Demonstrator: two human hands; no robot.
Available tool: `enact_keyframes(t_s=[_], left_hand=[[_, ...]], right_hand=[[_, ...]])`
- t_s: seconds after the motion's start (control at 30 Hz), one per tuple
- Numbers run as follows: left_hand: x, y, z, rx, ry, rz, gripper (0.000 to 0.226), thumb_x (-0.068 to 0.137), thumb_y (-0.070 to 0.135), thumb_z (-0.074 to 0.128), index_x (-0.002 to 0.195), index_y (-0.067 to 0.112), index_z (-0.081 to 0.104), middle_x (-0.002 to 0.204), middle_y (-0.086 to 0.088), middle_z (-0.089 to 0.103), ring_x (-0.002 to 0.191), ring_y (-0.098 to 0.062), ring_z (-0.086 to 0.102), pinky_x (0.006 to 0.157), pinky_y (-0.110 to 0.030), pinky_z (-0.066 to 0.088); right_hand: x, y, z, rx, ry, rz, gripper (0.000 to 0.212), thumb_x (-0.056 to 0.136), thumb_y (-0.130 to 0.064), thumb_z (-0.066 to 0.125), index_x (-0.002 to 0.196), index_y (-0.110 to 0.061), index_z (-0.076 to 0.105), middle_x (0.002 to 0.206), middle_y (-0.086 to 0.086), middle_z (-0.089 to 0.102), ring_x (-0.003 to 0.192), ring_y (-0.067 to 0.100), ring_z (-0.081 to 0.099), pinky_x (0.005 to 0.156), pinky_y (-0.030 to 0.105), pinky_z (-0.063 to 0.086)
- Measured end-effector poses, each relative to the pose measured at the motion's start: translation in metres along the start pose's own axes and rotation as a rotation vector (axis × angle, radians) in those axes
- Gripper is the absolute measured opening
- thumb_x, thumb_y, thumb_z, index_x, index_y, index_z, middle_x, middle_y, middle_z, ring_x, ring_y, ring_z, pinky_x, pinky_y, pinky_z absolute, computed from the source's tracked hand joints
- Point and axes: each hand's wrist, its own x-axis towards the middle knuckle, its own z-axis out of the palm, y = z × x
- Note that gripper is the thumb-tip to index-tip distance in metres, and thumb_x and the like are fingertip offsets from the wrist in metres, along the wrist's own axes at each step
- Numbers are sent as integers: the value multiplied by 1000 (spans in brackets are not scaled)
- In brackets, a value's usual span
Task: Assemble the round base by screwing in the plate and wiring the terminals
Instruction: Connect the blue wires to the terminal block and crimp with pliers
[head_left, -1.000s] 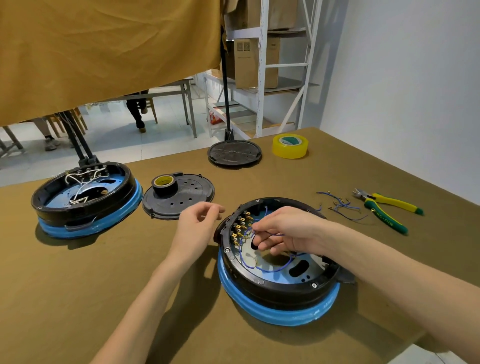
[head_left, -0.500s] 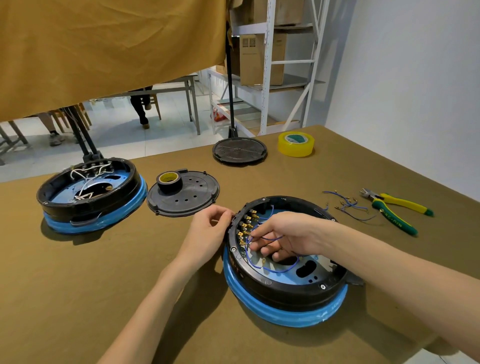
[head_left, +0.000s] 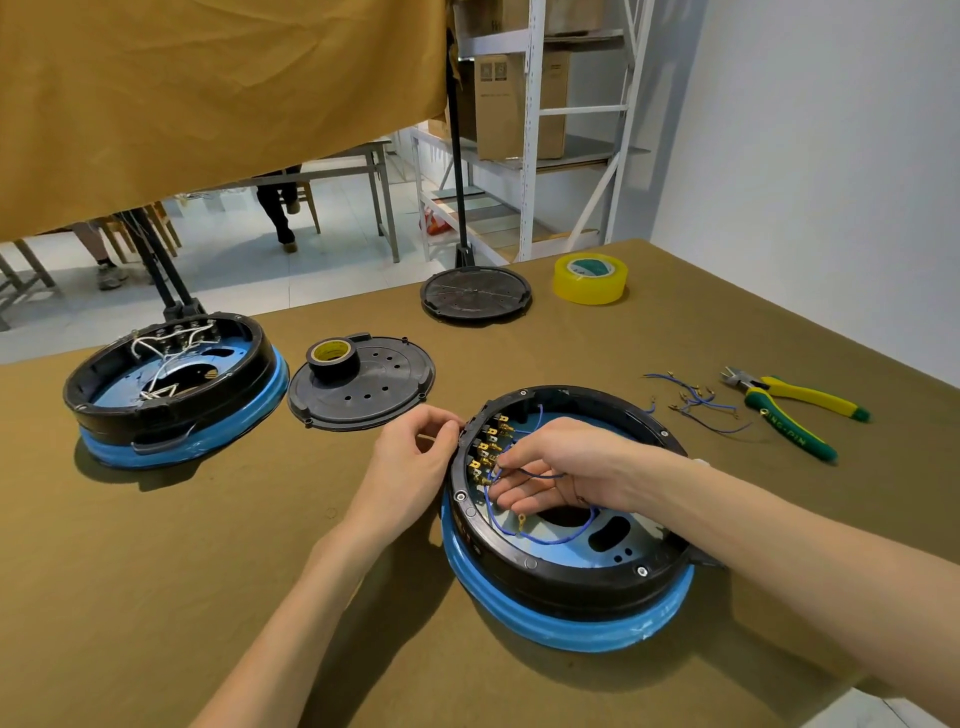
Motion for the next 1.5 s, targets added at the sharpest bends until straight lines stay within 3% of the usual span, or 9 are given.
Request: enact_keyframes(t_s=[0.1,0.43,0.6,0.8,1.07,1.23,1.4,1.5], left_hand=[[0,1,-1,2,4,14,15,105,22,56,100,34,64,96,12,68,89,7,62,71,-8,49],[-2,1,0,4,13,30,18,105,21,56,99,37,63,95,13,68,89,9,61,71,-7,48],[-2,2,0,11,10,21,16,105,21,55,101,33,64,96,11,68,89,9,60,70,-6,46],[-1,1,0,-26,-4,-5,16,105,22,55,99,32,66,95,8,70,89,-4,66,78,-28,57],[0,-2,0,-6,-5,-9,14,105,24,55,101,33,66,95,9,70,88,-1,65,78,-27,56],[1,-3,0,-7,-5,-8,14,105,24,55,103,33,66,97,10,69,90,-1,64,79,-25,55],[0,-2,0,4,-4,0,15,105,23,55,102,34,65,96,12,68,89,5,62,71,-13,49],[0,-2,0,12,-3,5,16,105,23,54,101,36,64,95,12,68,89,6,62,70,-12,49]], right_hand=[[0,1,-1,21,-6,1,19,101,-7,60,111,8,64,93,22,77,72,22,77,59,25,61],[-1,0,-3,123,-62,1,18,93,-8,67,107,2,64,96,23,76,73,22,75,60,25,60],[-2,-1,-3,-99,-81,-16,16,90,-1,70,106,0,70,94,16,78,74,19,75,59,23,58],[-1,-6,-1,-248,-48,-53,11,86,-10,80,94,-7,74,77,6,71,58,10,59,57,20,50],[-1,-2,0,-431,78,-224,9,94,-14,73,89,-7,76,66,5,70,46,7,46,45,18,37],[-3,-8,0,-408,-29,-48,12,96,-20,68,102,-10,70,68,0,64,52,8,44,44,19,32],[3,-10,-4,-350,-168,110,13,96,-26,62,97,-14,63,64,-4,47,51,9,30,42,18,22],[7,-12,-7,-340,-216,140,17,97,-32,62,94,-16,64,62,-6,45,49,8,27,40,18,22]])
